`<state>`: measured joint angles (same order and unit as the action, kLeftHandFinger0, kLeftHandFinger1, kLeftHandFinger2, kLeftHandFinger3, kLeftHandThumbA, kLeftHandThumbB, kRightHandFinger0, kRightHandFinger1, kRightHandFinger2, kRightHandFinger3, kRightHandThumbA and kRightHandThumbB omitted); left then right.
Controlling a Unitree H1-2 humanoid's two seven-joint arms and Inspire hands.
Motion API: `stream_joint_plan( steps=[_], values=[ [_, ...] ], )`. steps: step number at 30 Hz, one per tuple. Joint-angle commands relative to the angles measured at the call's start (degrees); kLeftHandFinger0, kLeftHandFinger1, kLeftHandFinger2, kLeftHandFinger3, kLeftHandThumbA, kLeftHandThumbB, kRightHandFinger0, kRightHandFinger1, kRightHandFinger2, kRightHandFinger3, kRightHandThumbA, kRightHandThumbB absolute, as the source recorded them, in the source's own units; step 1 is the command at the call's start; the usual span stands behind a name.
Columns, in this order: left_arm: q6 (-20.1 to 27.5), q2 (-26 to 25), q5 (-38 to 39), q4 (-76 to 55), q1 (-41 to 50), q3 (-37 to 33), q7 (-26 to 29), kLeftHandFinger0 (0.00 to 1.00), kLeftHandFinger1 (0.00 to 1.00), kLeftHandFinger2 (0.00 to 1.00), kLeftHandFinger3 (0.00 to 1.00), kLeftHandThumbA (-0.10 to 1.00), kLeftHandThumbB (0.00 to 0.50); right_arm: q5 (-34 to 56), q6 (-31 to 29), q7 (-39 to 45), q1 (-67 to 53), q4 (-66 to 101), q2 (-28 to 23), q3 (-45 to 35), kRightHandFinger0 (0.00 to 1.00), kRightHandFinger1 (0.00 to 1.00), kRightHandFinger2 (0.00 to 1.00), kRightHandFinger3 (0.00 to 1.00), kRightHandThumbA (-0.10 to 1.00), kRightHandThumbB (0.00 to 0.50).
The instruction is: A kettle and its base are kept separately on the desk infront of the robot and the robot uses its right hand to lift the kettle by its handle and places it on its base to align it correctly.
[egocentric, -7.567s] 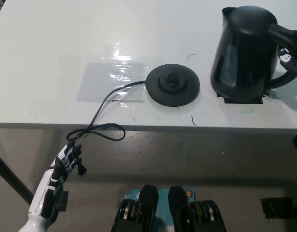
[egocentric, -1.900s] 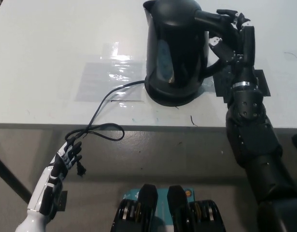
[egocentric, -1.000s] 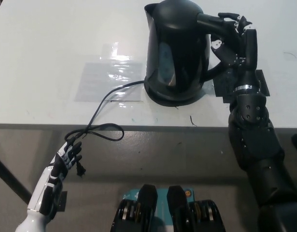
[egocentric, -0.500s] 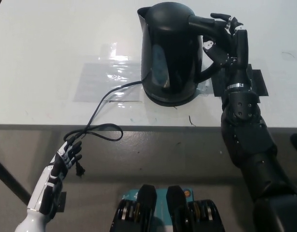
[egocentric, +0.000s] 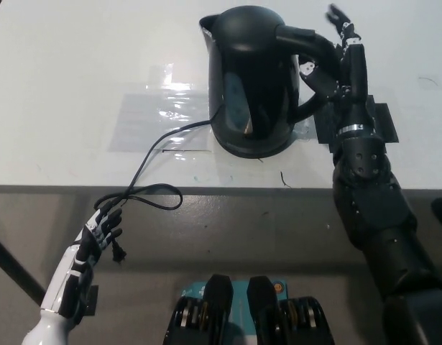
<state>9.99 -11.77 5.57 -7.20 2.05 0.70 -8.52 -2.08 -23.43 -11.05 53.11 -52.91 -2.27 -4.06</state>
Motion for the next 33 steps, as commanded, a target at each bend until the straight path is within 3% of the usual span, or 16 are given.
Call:
stream_joint_plan(
  steps=[1, 20, 27, 29, 33],
  values=[
    [1.75, -0.86, 0.47, -1.42, -0.74, 0.43, -0.82, 1.0, 1.0, 1.0, 1.0, 1.0, 0.095, 7.07, 3.8, 18.68, 2.22, 3.58, -3.23, 2.1, 1.0, 1.0, 1.0, 1.0, 0.72, 0.5],
    [2.59, -0.76, 0.3, -0.76, -0.9, 0.61, -0.63, 1.0, 1.0, 1.0, 1.0, 1.0, 0.072, 14.88, 9.4, 26.34, 1.47, 7.59, -4.2, -1.1, 1.0, 1.0, 1.0, 1.0, 0.66, 0.5],
    [2.63, -0.8, 0.33, -0.74, -1.06, 0.74, -0.55, 1.0, 1.0, 1.0, 1.0, 1.0, 0.081, 19.03, 11.79, 28.47, 0.62, 11.88, -4.43, -3.73, 1.0, 1.0, 1.0, 1.0, 0.73, 0.5],
    [2.64, -0.8, 0.24, -0.76, -1.0, 0.81, -0.46, 1.0, 1.0, 1.0, 1.0, 1.0, 0.074, 18.27, 11.75, 27.98, 0.23, 13.3, -4.97, -3.72, 1.0, 1.0, 1.0, 1.0, 0.81, 0.5],
    [2.45, -0.76, 0.04, -1.05, -0.89, 0.73, -0.42, 1.0, 1.0, 1.0, 1.0, 1.0, 0.07, 21.77, 13.88, 30.02, -0.42, 15.29, -5.62, -5.5, 1.0, 1.0, 1.0, 1.0, 0.77, 0.5]
  ],
)
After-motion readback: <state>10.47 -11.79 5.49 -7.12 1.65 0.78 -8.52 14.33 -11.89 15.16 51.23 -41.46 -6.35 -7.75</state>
